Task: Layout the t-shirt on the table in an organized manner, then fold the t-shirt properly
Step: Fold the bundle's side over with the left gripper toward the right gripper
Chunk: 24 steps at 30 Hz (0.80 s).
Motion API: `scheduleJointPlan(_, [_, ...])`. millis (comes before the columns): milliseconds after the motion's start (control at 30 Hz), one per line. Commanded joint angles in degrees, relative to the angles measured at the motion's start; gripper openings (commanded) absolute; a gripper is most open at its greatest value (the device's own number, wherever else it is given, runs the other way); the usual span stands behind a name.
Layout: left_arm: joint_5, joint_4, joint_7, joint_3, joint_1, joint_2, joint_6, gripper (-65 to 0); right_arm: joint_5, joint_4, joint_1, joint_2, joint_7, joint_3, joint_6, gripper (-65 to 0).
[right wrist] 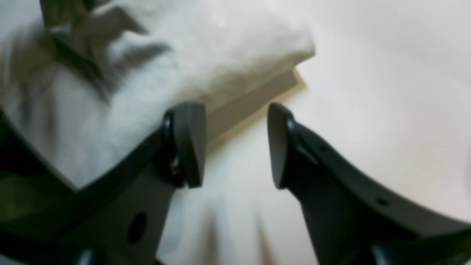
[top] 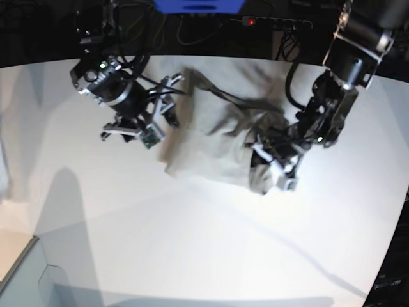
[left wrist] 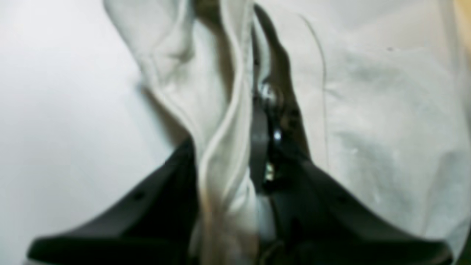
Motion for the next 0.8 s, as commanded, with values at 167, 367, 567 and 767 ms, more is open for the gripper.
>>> scheduleJointPlan(167, [11.23,-4.77,3.36,17.2,-13.62,4.38,-10.49,-65.0,0.66,1.57,2.77,-0.33,1.23,10.87,0.82,-39.8])
scheduleJointPlan(367, [33.47,-7.49,-0.24,24.06,-18.54,13.08,-15.15,-65.0,0.75,1.57,3.64,-0.33,1.23,20.72,0.82,-39.8])
scheduleJointPlan(567, [54.84,-11.36,-6.13,24.5,-18.63,20.99,-16.21,-65.0,0.75,1.57,3.12,-0.33,1.23,26.08,0.82,-39.8])
scheduleJointPlan(767, [58.79,-12.42,-6.57,24.5,-18.71,23.45,-16.21,-64.8,0.75,1.57,2.94,-0.33,1.23,29.33,0.82,-39.8])
